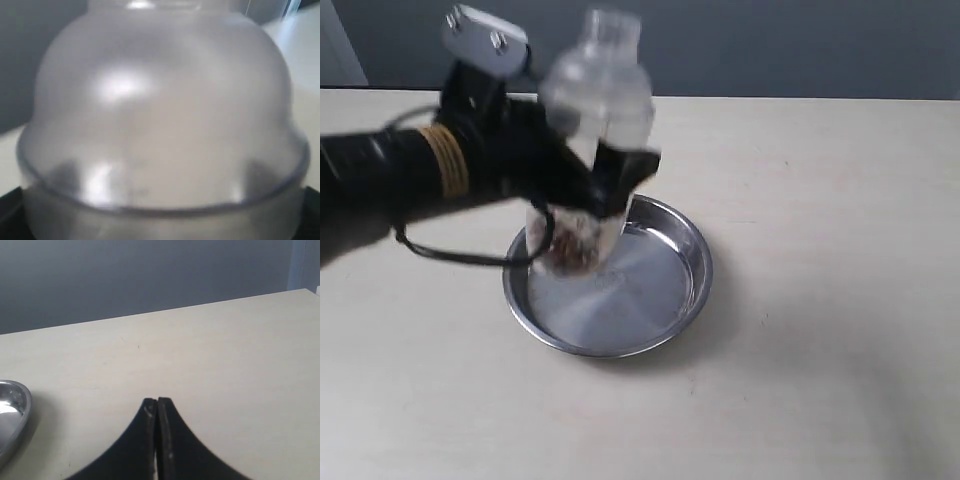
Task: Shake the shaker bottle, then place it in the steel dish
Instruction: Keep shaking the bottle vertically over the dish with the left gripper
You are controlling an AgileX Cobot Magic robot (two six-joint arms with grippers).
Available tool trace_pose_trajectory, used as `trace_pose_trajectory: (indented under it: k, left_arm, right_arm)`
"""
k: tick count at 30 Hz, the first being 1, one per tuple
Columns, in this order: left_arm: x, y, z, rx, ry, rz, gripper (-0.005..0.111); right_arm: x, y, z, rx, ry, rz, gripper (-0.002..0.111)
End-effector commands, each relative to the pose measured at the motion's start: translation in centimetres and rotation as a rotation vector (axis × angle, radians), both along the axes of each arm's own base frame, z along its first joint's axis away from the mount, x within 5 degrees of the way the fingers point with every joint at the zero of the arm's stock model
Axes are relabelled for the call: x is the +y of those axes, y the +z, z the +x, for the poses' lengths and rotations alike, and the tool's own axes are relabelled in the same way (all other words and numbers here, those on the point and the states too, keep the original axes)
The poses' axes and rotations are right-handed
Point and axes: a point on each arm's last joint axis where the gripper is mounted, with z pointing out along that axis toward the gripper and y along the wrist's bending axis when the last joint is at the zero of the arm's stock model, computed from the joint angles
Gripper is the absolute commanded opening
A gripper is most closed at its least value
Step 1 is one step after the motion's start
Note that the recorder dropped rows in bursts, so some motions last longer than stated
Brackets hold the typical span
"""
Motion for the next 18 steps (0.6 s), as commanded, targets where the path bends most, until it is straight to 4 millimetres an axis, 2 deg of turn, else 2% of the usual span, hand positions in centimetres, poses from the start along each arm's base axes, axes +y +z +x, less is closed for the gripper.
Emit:
trace_pose_trajectory:
  k: [1,2,3,4,6,8,9,10,11,12,13,14,15,16,17,18]
  left_arm:
    - [-0.2,-2.7,-0.1,0.066,-0.006,0.006,0.000]
    - [-0.2,-4.7,0.1,0.137,0.009,0.021,0.000]
    - [-0.2,-5.0,0.1,0.147,0.012,0.021,0.000]
    - [-0.3,-4.1,0.2,0.115,0.006,-0.003,0.000]
    - [-0.3,0.7,-0.2,-0.068,-0.027,-0.094,0.000]
    - [0.0,4.3,-0.8,-0.207,-0.043,-0.115,0.000]
    - [0.0,4.2,-0.7,-0.193,-0.035,-0.113,0.000]
    - [0.1,2.6,-0.5,-0.114,-0.015,-0.081,0.000]
    - [0.0,-3.4,-0.2,0.108,0.016,0.003,0.000]
    - [0.0,-5.9,-0.2,0.198,0.029,0.024,0.000]
    - [0.0,-6.2,-0.2,0.226,0.040,-0.010,0.000]
    - [-0.1,-4.3,-0.2,0.157,0.024,-0.053,0.000]
    - [-0.2,-0.1,-0.5,-0.027,-0.032,-0.098,0.000]
    - [-0.1,2.8,-0.9,-0.140,-0.049,-0.119,0.000]
    - [0.1,3.3,-1.0,-0.145,-0.039,-0.116,0.000]
    - [-0.1,-1.1,-0.6,0.008,-0.023,-0.043,0.000]
  right_arm:
    - [0.0,0.1,0.0,-0.016,-0.005,-0.007,-0.001]
    - [0.0,0.1,0.0,-0.016,-0.005,-0.007,-0.001]
    - [0.0,0.1,0.0,-0.016,-0.005,-0.007,-0.001]
    - [0.0,0.1,0.0,-0.016,-0.005,-0.007,-0.001]
    - [0.0,0.1,0.0,-0.016,-0.005,-0.007,-0.001]
    - [0.0,0.1,0.0,-0.016,-0.005,-0.007,-0.001]
    - [0.0,0.1,0.0,-0.016,-0.005,-0.007,-0.001]
    - [0.0,0.1,0.0,-0.016,-0.005,-0.007,-0.001]
    - [0.0,0.1,0.0,-0.016,-0.005,-0.007,-0.001]
    - [0.0,0.1,0.0,-0.016,-0.005,-0.007,-0.001]
    - [0.0,0.1,0.0,-0.016,-0.005,-0.007,-0.001]
    - [0.0,0.1,0.0,-0.016,-0.005,-0.007,-0.001]
    - [0.0,0.1,0.0,-0.016,-0.005,-0.007,-0.001]
    - [0.0,0.1,0.0,-0.016,-0.005,-0.007,-0.001]
    - [0.0,0.1,0.0,-0.016,-0.005,-0.007,-0.001]
    - [0.0,0.1,0.0,-0.016,-0.005,-0.007,-0.001]
